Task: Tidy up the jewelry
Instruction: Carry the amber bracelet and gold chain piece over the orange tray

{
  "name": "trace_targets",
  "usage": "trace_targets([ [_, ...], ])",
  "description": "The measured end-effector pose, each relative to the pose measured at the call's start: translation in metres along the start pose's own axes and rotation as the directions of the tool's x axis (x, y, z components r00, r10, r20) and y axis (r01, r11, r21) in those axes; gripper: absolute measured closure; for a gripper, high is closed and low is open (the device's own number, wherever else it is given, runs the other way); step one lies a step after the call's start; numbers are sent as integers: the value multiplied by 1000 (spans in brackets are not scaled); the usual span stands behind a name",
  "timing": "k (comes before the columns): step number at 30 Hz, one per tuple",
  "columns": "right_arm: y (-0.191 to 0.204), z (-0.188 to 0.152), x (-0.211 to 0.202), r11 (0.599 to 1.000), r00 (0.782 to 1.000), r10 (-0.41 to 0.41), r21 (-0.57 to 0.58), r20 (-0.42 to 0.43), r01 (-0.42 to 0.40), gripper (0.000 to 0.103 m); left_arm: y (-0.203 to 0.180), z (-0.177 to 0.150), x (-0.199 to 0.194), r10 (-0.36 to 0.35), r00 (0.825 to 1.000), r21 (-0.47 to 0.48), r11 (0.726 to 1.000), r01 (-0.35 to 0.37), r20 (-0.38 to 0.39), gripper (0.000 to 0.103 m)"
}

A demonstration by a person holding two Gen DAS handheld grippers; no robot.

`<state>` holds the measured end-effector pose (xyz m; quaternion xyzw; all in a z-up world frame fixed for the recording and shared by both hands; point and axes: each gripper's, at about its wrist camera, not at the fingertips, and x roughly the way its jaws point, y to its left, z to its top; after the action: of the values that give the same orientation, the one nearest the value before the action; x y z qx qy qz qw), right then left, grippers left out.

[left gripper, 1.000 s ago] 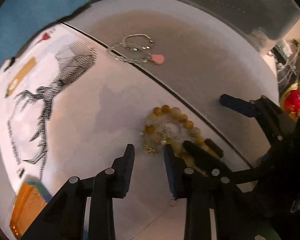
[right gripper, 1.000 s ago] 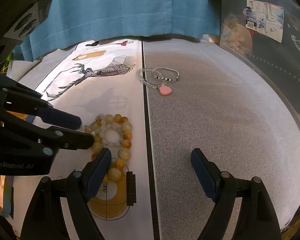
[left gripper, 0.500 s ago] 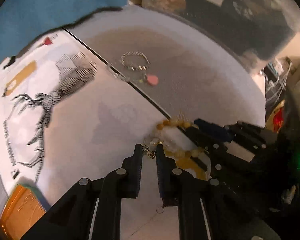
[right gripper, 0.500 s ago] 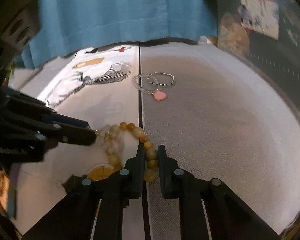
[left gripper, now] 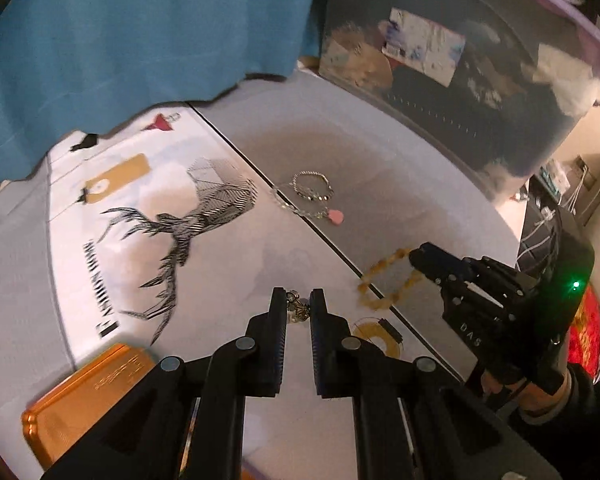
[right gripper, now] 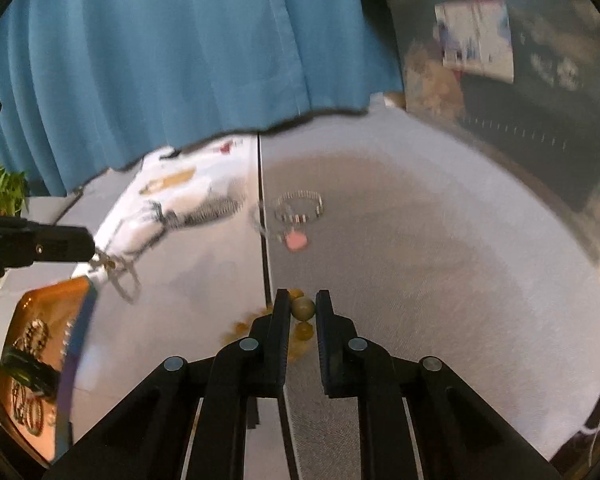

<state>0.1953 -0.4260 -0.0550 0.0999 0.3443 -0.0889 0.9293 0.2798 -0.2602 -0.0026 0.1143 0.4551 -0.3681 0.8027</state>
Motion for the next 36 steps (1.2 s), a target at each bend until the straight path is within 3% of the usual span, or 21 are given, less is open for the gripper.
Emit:
trace_targets([
  [9,39,17,-57,997,999,19,-76,41,-16,90,22,-24,-112,115,988,-118,988,-103,107,94],
  [18,101,1,-124,978,988,152,-146,21,-147,90,41,-112,-203,261,955,-258,941,-218,144,94],
  [28,175,-61,-187,924,955,279,-242,-102,-296,90,19,-227,-245,340,929,-359,894,-269,150,94],
  [36,217,-99,-214,877,933,312,-324,-177,-355,90,7,-272,-253,356,921,-380,883,-276,158,94],
])
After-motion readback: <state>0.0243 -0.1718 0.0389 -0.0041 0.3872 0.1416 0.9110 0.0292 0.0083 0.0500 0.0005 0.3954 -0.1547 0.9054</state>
